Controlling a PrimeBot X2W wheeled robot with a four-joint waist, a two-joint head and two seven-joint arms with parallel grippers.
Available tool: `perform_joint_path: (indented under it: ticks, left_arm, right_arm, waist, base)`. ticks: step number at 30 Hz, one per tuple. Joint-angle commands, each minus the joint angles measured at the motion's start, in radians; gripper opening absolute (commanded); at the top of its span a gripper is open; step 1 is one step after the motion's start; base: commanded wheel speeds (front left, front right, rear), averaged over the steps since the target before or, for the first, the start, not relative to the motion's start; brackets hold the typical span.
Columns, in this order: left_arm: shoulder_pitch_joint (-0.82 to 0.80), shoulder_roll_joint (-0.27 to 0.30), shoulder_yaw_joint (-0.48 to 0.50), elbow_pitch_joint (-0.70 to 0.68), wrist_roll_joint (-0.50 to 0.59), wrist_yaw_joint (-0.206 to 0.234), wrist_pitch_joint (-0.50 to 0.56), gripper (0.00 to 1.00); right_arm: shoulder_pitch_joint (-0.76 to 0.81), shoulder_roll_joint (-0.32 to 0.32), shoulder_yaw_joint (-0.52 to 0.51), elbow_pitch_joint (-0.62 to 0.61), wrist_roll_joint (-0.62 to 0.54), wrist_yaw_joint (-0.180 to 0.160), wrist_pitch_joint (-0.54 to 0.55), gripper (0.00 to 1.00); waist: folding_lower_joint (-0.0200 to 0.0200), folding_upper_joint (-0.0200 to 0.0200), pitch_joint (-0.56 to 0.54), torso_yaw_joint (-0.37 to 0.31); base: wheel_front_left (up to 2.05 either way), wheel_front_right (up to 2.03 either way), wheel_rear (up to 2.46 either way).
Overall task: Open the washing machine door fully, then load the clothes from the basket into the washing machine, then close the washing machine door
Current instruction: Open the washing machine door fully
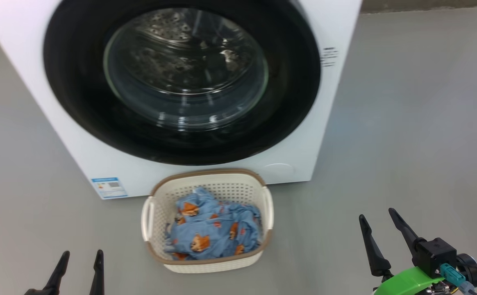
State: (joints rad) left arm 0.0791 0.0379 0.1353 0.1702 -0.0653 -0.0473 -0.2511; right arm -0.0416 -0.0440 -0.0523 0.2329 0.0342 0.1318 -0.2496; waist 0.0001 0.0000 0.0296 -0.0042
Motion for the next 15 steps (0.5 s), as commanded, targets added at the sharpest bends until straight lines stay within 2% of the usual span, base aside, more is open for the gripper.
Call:
perform_joint_path:
  ticks: [1,8,15]
  left_arm:
    - [-0.023,0.012,0.034,-0.025,0.003,0.004,-0.011,1.0]
    - [-0.022,0.012,0.034,-0.036,-0.008,0.01,-0.011,1.0]
    - [-0.023,0.012,0.029,-0.035,-0.015,0.015,-0.011,1.0]
  right_arm:
    - [-0.034,-0.006,0.023,-0.024,-0.001,-0.001,-0.012,1.0]
    - [-0.033,-0.006,0.026,-0.024,0.0,-0.001,-0.012,1.0]
    - [-0.033,-0.006,0.026,-0.022,0.001,-0.001,-0.012,1.0]
  waist:
    - [-0.0001,0.0,0.0,0.0]
    - [-0.0001,0.0,0.001,-0.002]
    - [-0.0001,0.0,0.002,-0.002]
  base:
    - [1.23,1.23,-2.46]
    - [1.06,1.06,-2.12]
    - [0.52,0.52,-1.03]
